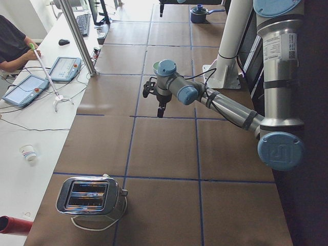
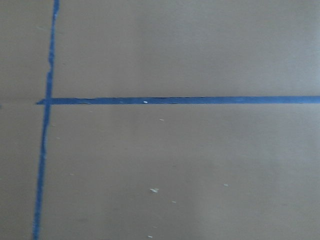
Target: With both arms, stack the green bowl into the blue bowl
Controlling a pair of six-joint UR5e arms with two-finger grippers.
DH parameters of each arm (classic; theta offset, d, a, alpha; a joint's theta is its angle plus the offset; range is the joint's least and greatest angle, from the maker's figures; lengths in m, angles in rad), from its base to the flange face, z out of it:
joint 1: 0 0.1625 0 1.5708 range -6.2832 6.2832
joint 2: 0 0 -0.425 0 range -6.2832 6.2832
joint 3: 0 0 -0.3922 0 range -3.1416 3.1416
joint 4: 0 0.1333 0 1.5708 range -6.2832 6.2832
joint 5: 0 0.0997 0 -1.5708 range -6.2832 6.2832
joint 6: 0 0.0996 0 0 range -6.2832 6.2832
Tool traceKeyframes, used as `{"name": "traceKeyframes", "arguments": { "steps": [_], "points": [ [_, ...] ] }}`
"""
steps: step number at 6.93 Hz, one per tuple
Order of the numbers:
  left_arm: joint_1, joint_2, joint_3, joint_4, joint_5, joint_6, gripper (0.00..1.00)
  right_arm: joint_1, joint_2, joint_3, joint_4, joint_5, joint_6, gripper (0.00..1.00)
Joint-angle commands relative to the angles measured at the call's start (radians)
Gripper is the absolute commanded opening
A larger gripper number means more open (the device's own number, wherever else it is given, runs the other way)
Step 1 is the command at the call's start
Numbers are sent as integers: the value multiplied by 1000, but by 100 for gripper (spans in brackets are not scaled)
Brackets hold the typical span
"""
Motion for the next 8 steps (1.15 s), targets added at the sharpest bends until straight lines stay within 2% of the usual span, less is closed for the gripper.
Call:
{"name": "traceKeyframes", "arguments": {
  "steps": [1,3,5,8],
  "points": [
    [-246,27,71,173,-71,448,100,149,-69,-111,1,16,-340,100],
    [-409,15,202,259,-100,705,100,228,-66,-188,-2,80,-463,100],
    [-411,8,232,270,-111,703,100,223,-57,-175,-56,82,-465,100],
    [-411,20,240,270,-110,703,100,222,-57,-168,-58,85,-465,100]
  ]
}}
